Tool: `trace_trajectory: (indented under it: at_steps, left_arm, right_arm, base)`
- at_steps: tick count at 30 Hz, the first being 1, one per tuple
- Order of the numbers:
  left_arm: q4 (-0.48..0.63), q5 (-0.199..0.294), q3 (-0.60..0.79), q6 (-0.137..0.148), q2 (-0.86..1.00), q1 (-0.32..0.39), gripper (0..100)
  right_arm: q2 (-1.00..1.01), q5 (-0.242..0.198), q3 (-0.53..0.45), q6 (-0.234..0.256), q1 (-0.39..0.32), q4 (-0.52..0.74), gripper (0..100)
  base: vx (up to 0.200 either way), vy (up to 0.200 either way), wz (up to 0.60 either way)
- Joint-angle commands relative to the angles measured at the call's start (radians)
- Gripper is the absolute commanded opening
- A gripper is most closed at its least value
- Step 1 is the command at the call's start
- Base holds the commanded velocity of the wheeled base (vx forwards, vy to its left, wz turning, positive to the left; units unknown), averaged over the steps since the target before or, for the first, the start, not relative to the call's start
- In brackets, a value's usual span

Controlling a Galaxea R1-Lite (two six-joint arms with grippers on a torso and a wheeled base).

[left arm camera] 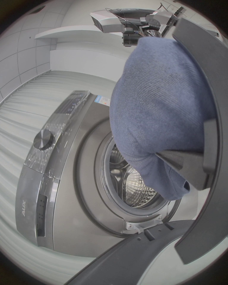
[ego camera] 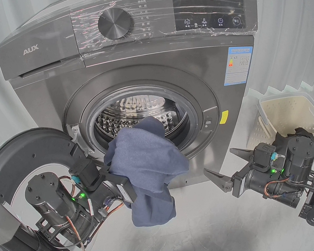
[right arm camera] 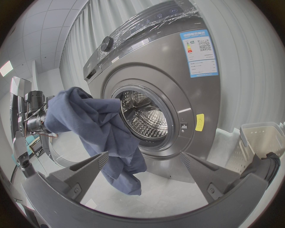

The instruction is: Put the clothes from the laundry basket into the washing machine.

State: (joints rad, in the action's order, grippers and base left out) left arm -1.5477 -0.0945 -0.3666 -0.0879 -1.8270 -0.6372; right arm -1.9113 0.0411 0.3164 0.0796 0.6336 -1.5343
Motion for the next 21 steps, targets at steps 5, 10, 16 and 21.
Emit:
trace_trajectory:
  at_steps: [5, 10, 16, 21]
  left_arm:
    - [0.000, -0.004, -0.008, 0.008, -0.040, -0.001, 0]
    - [0.000, -0.005, -0.006, 0.008, -0.043, -0.001, 0]
    - [0.000, -0.008, -0.005, 0.008, -0.043, -0.009, 0]
    - [0.000, -0.008, 0.000, 0.005, -0.044, -0.018, 0]
  right_arm:
    - [0.017, -0.013, -0.014, -0.001, 0.032, 0.000, 100]
    - [0.021, -0.013, -0.020, -0.001, 0.032, 0.000, 100]
    - [0.020, -0.013, -0.025, -0.001, 0.032, 0.000, 100]
    - [0.021, -0.015, -0.026, -0.003, 0.035, 0.000, 100]
  base:
    - [0.040, 0.000, 0.00]
    - [0.000, 0.000, 0.00]
    - [0.000, 0.000, 0.00]
    - [0.000, 0.000, 0.00]
